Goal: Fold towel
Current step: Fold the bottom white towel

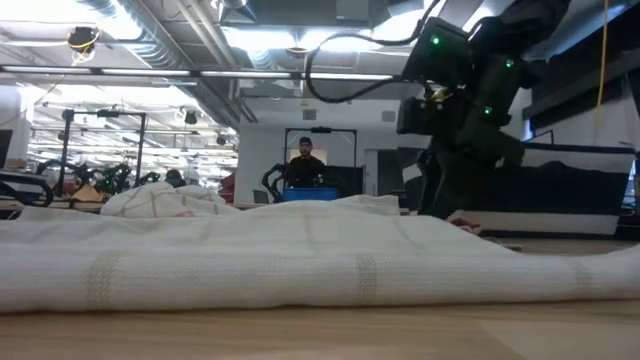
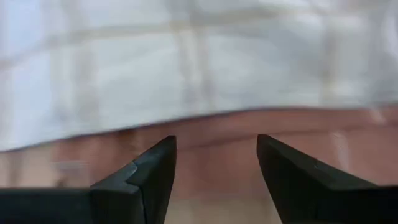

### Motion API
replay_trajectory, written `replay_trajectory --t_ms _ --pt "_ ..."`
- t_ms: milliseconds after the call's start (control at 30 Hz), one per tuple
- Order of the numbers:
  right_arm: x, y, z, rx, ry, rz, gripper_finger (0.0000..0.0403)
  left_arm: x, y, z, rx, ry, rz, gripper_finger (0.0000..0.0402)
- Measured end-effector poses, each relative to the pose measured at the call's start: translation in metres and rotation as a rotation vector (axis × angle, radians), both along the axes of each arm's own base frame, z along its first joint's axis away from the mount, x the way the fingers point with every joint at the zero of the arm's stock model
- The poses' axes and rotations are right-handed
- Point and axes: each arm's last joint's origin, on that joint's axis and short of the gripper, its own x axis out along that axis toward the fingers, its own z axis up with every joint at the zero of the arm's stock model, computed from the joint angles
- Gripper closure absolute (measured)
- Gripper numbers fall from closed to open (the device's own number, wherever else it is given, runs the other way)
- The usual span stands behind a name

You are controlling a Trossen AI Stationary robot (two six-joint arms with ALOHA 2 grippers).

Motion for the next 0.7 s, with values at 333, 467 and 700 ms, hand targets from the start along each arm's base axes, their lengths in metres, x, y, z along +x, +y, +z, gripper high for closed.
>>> replay_trajectory --t_ms 333,467,700 --pt "0.011 -0.011 -0.03 -0.281 0.06 -0.141 0.0178 -0.003 -0.002 0.0 -0.045 0.063 -0.012 0.0257" --pt "0.01 -0.029 -0.03 -0.45 0.059 -0.265 0.0178 -0.006 -0.004 -0.001 -0.063 0.07 0.004 0.0257" --pt "0.003 -0.062 -0.03 -0.527 0.103 -0.385 0.0178 -0.013 -0.008 0.0 -0.088 0.074 0.017 0.0257"
